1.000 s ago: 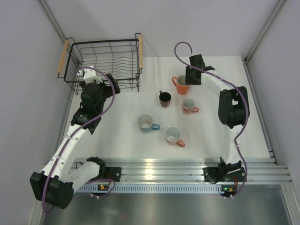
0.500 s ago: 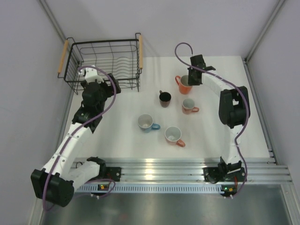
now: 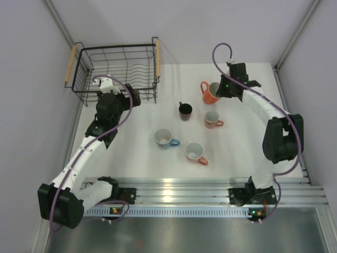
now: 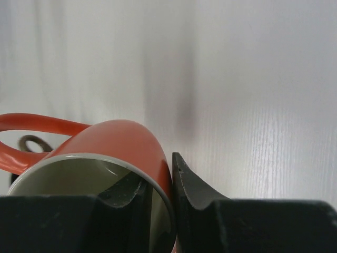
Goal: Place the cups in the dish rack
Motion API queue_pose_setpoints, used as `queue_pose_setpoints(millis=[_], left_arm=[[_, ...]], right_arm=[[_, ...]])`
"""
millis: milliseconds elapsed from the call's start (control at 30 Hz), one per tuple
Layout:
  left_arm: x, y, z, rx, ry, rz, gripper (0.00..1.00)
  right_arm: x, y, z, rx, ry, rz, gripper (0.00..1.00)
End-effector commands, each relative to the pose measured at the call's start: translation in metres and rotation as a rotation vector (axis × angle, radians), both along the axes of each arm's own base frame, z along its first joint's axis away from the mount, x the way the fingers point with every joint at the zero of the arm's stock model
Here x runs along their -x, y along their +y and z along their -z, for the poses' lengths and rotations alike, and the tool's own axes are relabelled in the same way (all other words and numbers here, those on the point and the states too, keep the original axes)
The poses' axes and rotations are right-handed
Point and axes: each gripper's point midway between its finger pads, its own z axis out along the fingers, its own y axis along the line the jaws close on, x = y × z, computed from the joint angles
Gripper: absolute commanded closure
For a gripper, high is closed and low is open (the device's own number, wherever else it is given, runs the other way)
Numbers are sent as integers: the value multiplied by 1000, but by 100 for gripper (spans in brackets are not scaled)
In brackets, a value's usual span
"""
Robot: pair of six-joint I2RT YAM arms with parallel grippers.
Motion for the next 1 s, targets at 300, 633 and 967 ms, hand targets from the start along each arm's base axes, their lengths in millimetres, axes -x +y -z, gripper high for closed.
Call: queue_pose_setpoints(millis=[300, 633, 967], left_arm=[[33, -85, -70, 376, -326, 472, 1], [72, -114, -111, 824, -495, 783, 1], [71, -118, -110, 728, -568, 776, 1]], right_arm=[[49, 69, -209, -775, -557, -267, 100], [124, 118, -245, -1418, -694, -514, 100], [139, 175, -245, -1671, -547, -558, 100]])
